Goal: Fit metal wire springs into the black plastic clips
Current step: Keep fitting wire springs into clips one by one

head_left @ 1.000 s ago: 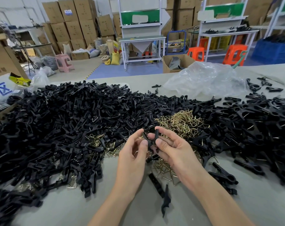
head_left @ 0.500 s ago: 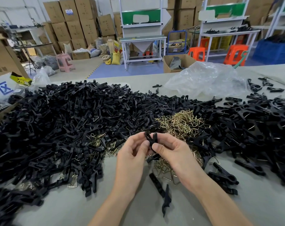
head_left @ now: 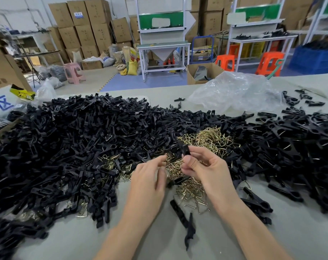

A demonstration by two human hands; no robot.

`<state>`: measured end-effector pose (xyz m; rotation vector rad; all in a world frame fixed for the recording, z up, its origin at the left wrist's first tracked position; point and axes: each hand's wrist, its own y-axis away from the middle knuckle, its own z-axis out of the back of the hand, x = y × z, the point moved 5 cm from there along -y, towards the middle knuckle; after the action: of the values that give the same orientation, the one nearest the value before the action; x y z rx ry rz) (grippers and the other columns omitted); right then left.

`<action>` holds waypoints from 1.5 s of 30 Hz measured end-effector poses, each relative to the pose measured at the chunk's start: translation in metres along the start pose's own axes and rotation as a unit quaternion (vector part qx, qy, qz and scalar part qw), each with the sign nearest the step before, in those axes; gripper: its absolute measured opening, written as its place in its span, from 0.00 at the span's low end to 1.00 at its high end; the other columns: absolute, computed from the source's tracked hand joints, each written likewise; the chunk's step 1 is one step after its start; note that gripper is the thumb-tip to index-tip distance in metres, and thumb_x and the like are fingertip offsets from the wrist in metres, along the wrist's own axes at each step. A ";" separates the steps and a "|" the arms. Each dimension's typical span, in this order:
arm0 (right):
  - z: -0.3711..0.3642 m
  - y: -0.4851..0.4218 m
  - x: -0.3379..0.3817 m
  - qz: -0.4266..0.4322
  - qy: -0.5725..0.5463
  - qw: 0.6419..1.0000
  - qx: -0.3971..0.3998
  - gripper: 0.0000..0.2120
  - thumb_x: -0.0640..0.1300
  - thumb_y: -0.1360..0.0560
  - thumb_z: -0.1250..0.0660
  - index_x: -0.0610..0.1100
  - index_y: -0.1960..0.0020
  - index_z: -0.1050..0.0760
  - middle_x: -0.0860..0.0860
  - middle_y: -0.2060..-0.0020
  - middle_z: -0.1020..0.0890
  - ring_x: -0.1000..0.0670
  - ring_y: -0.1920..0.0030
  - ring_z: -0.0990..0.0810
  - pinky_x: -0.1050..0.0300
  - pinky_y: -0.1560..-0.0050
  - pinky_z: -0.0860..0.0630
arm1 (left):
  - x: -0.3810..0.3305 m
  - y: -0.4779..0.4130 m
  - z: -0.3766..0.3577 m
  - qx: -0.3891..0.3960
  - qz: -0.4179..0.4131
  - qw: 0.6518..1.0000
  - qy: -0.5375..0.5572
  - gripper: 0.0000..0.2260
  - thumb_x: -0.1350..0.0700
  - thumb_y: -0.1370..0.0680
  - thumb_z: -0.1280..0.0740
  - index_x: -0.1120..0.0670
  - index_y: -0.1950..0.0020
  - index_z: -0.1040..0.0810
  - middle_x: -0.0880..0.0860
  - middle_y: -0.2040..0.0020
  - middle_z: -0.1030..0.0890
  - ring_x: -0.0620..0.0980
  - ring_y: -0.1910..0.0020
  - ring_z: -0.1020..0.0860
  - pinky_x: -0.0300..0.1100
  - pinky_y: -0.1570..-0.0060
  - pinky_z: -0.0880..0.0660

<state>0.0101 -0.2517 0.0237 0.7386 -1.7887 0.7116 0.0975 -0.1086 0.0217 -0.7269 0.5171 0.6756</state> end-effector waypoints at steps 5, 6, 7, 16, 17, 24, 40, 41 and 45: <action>0.008 -0.003 0.002 0.004 -0.050 0.997 -0.051 0.11 0.41 0.30 0.27 0.50 0.49 0.15 0.52 0.60 0.14 0.51 0.58 0.15 0.63 0.54 0.18 | 0.008 -0.002 -0.013 0.077 -0.024 0.979 -0.189 0.18 0.45 0.17 0.43 0.44 0.27 0.28 0.45 0.32 0.27 0.48 0.32 0.34 0.46 0.33 0.37; 0.010 -0.003 0.002 0.004 -0.051 0.997 -0.057 0.10 0.40 0.29 0.28 0.51 0.50 0.14 0.52 0.60 0.14 0.52 0.57 0.15 0.64 0.53 0.18 | 0.007 -0.003 -0.015 0.084 -0.032 0.976 -0.196 0.18 0.45 0.17 0.45 0.43 0.28 0.28 0.45 0.33 0.27 0.49 0.33 0.34 0.47 0.35 0.36; 0.010 -0.003 0.002 0.002 -0.048 0.997 -0.061 0.11 0.38 0.27 0.28 0.52 0.52 0.13 0.52 0.60 0.14 0.53 0.57 0.15 0.64 0.53 0.19 | 0.006 -0.004 -0.016 0.091 -0.038 0.975 -0.200 0.19 0.44 0.17 0.46 0.43 0.29 0.27 0.44 0.34 0.27 0.48 0.33 0.34 0.46 0.36 0.36; 0.010 -0.003 0.001 -0.007 0.014 0.998 -0.060 0.21 0.32 0.21 0.33 0.58 0.53 0.13 0.54 0.56 0.13 0.53 0.53 0.14 0.63 0.47 0.19 | 0.004 -0.004 -0.016 0.101 -0.054 0.982 -0.147 0.03 0.48 0.18 0.39 0.43 0.46 0.28 0.39 0.46 0.27 0.42 0.45 0.32 0.40 0.42 0.38; 0.011 -0.003 0.001 -0.008 0.014 0.998 -0.061 0.21 0.32 0.20 0.33 0.58 0.53 0.13 0.55 0.56 0.13 0.54 0.53 0.14 0.63 0.47 0.19 | 0.003 -0.004 -0.016 0.104 -0.056 0.983 -0.142 0.01 0.49 0.18 0.39 0.43 0.48 0.29 0.38 0.48 0.27 0.41 0.46 0.32 0.39 0.42 0.38; 0.012 -0.004 -0.001 -0.004 0.021 0.998 -0.059 0.18 0.33 0.20 0.33 0.56 0.50 0.14 0.55 0.56 0.13 0.53 0.52 0.14 0.61 0.46 0.18 | 0.007 -0.004 -0.014 0.094 -0.035 0.990 -0.097 0.19 0.56 0.18 0.37 0.48 0.27 0.30 0.44 0.47 0.31 0.45 0.49 0.29 0.41 0.43 0.30; 0.005 -0.002 0.000 0.058 0.184 0.981 -0.006 0.20 0.37 0.21 0.30 0.63 0.43 0.20 0.67 0.49 0.17 0.62 0.48 0.17 0.73 0.46 0.26 | 0.001 -0.007 0.012 -0.015 -0.087 0.983 -0.160 0.20 0.69 0.26 0.28 0.54 0.37 0.20 0.47 0.49 0.20 0.48 0.49 0.25 0.39 0.47 0.28; 0.004 -0.001 -0.002 0.059 0.204 0.977 -0.003 0.20 0.38 0.21 0.30 0.64 0.41 0.20 0.68 0.48 0.18 0.63 0.46 0.18 0.72 0.45 0.26 | 0.001 -0.007 0.015 -0.021 -0.082 0.985 -0.149 0.20 0.70 0.25 0.30 0.53 0.37 0.20 0.46 0.48 0.21 0.47 0.48 0.25 0.40 0.47 0.26; 0.000 0.001 -0.009 0.055 0.261 0.964 0.019 0.22 0.40 0.20 0.31 0.66 0.36 0.24 0.71 0.43 0.20 0.64 0.40 0.22 0.67 0.40 0.26 | 0.000 -0.007 0.025 -0.075 -0.039 0.996 0.001 0.12 0.60 0.18 0.37 0.49 0.39 0.19 0.38 0.49 0.22 0.40 0.48 0.23 0.30 0.48 0.28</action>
<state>0.0119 -0.2500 0.0150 0.4251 -1.3410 0.9205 0.1076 -0.0938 0.0405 -0.8849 0.4409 0.6449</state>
